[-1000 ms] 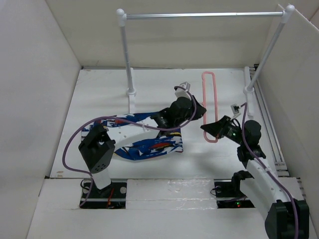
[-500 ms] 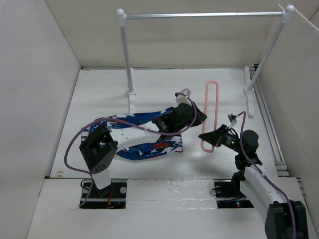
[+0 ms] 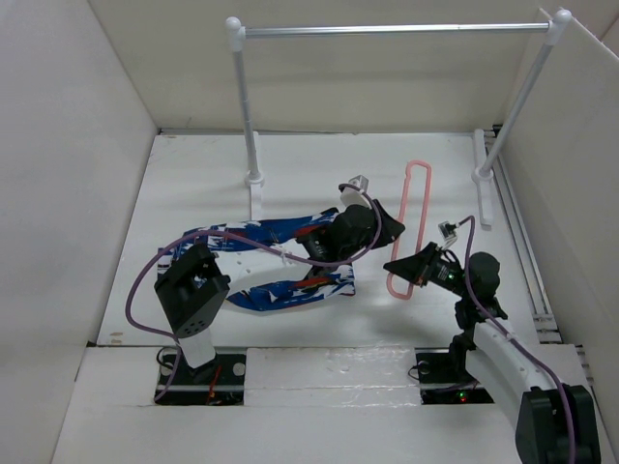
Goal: Place the trousers on the hanger
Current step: Place trousers on hanger
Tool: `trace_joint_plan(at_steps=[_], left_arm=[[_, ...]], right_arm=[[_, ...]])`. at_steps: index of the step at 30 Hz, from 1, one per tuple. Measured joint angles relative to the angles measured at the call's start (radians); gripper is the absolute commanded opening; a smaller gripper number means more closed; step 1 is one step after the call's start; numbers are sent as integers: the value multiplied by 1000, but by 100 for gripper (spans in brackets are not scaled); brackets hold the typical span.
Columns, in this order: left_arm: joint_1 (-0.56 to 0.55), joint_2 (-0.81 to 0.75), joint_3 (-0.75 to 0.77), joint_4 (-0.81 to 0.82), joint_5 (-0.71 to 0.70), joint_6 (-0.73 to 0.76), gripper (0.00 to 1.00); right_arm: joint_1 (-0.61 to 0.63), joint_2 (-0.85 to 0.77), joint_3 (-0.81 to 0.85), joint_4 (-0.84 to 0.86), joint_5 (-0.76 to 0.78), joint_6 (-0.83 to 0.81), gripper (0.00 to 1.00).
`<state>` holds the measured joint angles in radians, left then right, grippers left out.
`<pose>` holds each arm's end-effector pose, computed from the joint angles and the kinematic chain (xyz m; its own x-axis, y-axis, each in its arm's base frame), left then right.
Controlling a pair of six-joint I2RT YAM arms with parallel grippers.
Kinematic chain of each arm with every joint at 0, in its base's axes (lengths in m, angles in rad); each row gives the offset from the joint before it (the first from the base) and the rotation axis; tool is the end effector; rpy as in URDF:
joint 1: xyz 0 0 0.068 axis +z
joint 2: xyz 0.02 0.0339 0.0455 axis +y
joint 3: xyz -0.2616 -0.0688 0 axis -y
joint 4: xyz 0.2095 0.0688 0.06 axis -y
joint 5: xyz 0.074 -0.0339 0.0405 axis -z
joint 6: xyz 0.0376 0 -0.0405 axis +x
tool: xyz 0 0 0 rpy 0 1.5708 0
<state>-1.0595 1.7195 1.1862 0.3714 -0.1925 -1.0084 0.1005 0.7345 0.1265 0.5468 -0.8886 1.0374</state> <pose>0.1918 -0.3271 0.2995 -0.6881 -0.4706 -0.5523 0.3404 0.4628 -0.8185 0.1260 0.0420 0.2124 -0.7492 0.4701 -0.4666 -0.3717 0.2847 0.8836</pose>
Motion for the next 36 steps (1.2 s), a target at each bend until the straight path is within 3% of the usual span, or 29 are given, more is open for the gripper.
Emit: trace_joint_plan(at_steps=[2, 4, 9, 11, 12, 13, 16, 21, 24, 25, 28, 36], left_arm=[[0, 0, 0, 2, 2, 0, 12], [0, 0, -5, 7, 10, -1, 0], [-1, -2, -41, 41, 13, -3, 0], [-1, -9, -60, 55, 16, -3, 0], [-1, -17, -72, 58, 16, -3, 0], [-1, -29, -89, 64, 17, -3, 0], [-2, -71, -152, 80, 10, -10, 0], [0, -158, -260, 90, -8, -43, 0], [-2, -204, -307, 103, -17, -72, 0], [-2, -213, -319, 111, -19, -80, 0], [-2, -239, -369, 131, -34, -109, 0], [-2, -186, -393, 109, -93, -142, 0]], right_arm=[[0, 0, -5, 10, -2, 4, 0], [0, 0, -7, 14, -6, 7, 0], [0, -1, -12, 4, -24, 10, 0], [0, -1, -12, -9, -35, 5, 12], [1, -1, -11, -17, -42, -3, 20], [5, -2, -7, -38, -53, -18, 37], [11, -1, 46, -168, -81, -107, 58], [1, 29, 250, -472, -77, -317, 63], [-23, 69, 384, -651, -42, -461, 56], [-26, 84, 419, -694, -27, -508, 32], [-31, 142, 498, -773, 19, -617, 0], [51, 397, 627, -828, 154, -784, 0]])
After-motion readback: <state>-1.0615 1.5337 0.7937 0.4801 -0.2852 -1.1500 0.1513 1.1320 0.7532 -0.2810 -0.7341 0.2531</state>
